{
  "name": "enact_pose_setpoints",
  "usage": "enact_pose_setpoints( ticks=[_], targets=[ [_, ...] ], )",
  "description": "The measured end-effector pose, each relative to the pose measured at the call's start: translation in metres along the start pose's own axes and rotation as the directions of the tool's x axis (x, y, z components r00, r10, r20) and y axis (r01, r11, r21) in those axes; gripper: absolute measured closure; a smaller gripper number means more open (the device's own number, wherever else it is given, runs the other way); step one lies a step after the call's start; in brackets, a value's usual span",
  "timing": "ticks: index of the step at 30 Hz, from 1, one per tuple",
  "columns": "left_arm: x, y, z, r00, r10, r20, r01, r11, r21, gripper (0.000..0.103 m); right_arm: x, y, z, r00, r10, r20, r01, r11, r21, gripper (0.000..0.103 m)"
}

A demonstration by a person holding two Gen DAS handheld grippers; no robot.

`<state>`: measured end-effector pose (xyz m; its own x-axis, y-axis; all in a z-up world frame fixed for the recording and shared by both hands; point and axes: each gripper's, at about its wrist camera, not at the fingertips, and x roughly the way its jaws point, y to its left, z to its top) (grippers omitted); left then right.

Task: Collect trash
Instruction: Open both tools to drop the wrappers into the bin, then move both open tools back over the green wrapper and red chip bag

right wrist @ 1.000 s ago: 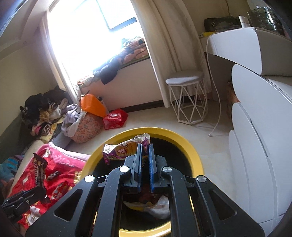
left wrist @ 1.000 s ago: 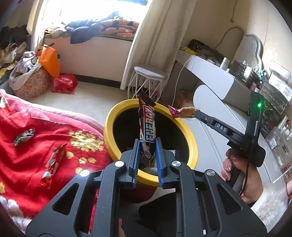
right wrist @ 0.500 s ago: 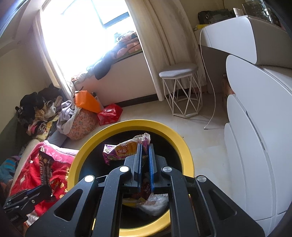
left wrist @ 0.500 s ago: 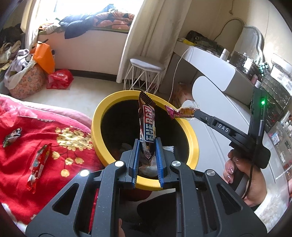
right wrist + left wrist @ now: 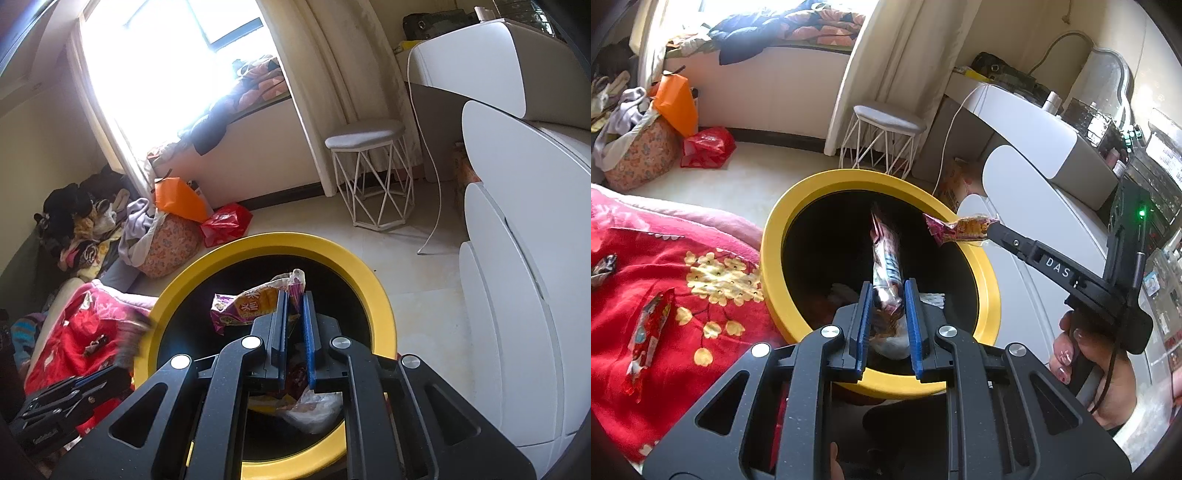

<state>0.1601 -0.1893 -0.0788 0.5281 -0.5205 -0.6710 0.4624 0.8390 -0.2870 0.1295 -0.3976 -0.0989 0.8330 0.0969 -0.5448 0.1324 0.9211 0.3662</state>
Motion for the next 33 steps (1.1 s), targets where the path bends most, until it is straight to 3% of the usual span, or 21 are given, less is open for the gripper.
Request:
enact_pose_setpoints(
  ticks=[3,7,8,11,13,16,23,33],
  targets=[
    [0.002,0.000,0.003,1.000,0.001,-0.001,-0.001,1.000,0.001,0.089,0.000,0.000,0.000,1.000,0.003,0.000,-0.003,1.000,0.001,0.086],
    [0.000,-0.002,0.006,1.000,0.004,0.012,-0.004,1.000,0.002,0.066,-0.003,0.002,-0.001,1.000,0.008,0.008,-0.008,1.000,0.004,0.072],
    [-0.003,-0.003,0.007,1.000,0.008,0.019,-0.008,1.000,0.005,0.064,-0.004,0.002,-0.001,1.000,0.007,0.012,-0.007,1.000,0.005,0.070],
    [-0.009,-0.001,0.007,0.999,0.018,0.036,-0.018,1.000,0.003,0.048,-0.006,0.003,0.001,1.000,0.011,0.020,-0.011,1.000,0.008,0.065],
    [-0.015,0.000,0.007,0.998,0.029,0.050,-0.029,1.000,-0.002,0.027,-0.008,0.003,0.001,1.000,0.011,0.028,-0.012,1.000,0.009,0.060],
    [-0.024,0.004,0.007,0.996,0.042,0.077,-0.041,0.999,-0.014,0.010,-0.011,0.005,0.002,0.999,0.020,0.041,-0.021,1.000,0.014,0.050],
    [-0.049,0.018,0.005,0.986,0.108,0.126,-0.103,0.994,-0.046,0.010,-0.020,0.015,0.005,0.997,0.027,0.067,-0.028,1.000,0.007,0.034],
    [-0.085,0.043,0.001,0.964,0.188,0.189,-0.169,0.979,-0.113,0.010,-0.029,0.048,0.007,0.993,0.079,0.082,-0.075,0.996,-0.051,0.025]
  ],
)
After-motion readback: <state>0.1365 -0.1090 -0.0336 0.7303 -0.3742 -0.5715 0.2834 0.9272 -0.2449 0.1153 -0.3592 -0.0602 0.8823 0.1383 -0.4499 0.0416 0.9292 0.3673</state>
